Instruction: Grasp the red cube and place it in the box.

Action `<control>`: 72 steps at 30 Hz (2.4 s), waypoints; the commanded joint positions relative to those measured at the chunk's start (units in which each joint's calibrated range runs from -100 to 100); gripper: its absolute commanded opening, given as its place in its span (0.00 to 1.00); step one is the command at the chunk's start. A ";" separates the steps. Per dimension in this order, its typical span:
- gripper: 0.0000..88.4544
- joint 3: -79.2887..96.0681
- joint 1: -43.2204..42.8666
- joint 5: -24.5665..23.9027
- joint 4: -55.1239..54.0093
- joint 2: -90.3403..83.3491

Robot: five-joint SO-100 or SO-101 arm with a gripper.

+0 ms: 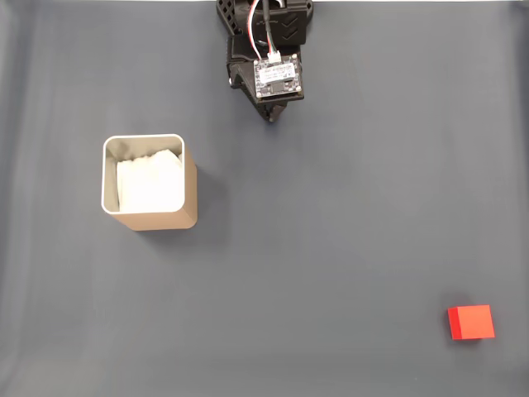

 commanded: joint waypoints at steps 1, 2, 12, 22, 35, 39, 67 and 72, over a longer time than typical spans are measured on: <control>0.00 0.55 0.15 -0.20 0.57 0.00; 0.00 0.55 0.15 -0.20 0.57 0.00; 0.00 0.55 1.29 -0.88 -12.23 3.38; 0.00 -2.55 3.56 -0.24 -39.64 19.21; 0.00 -26.16 1.57 -1.03 -42.92 39.55; 0.00 -33.46 -0.06 -0.88 -42.92 45.00; 0.00 -68.37 -20.37 -0.93 -33.40 67.94; 0.02 -71.38 -22.00 -1.66 -33.65 71.31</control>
